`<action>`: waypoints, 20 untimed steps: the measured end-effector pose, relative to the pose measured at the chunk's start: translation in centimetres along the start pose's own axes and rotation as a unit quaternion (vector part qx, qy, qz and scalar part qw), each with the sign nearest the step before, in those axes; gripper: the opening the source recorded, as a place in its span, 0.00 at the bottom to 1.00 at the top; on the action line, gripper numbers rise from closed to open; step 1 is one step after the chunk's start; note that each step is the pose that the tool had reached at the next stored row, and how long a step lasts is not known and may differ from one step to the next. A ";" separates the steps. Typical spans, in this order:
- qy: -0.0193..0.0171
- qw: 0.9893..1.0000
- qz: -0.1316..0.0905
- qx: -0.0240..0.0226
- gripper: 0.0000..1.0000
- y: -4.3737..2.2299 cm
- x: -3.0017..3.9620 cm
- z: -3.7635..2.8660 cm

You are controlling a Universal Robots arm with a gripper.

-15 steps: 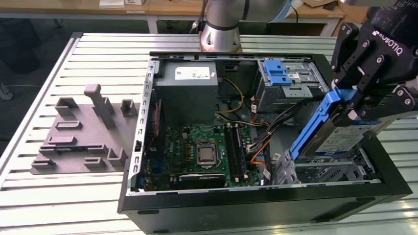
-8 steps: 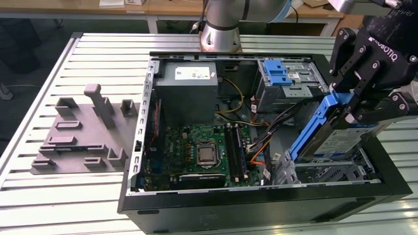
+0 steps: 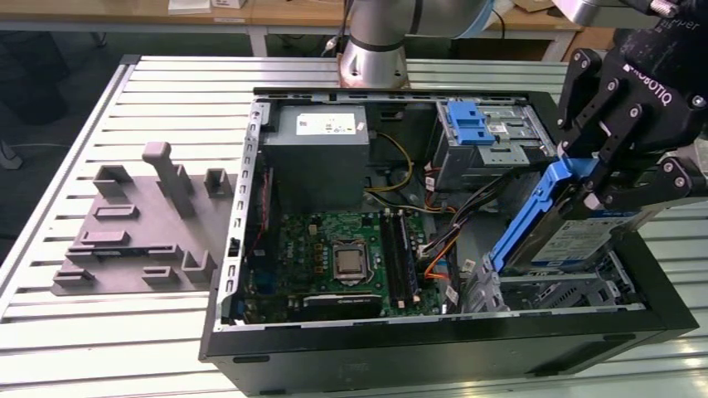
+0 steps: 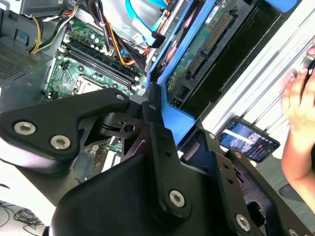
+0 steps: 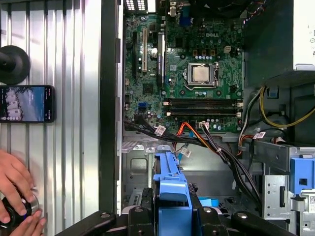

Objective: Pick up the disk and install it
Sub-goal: 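Insert the disk into the insertion slot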

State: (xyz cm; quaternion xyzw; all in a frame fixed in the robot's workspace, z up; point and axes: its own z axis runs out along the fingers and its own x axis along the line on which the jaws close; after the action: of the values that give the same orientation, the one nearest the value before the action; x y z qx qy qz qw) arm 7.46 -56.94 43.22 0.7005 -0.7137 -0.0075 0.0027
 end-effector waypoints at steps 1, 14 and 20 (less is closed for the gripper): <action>0.000 1.000 0.000 0.000 0.36 0.00 0.00 0.00; 0.000 1.000 0.000 0.000 0.48 -0.02 0.06 1.32; 0.000 1.000 0.000 0.000 0.30 -0.03 0.07 2.13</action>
State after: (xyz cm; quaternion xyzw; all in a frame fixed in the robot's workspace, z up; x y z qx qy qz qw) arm 7.46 -56.99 41.09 0.7004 -0.7137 -0.0074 0.0028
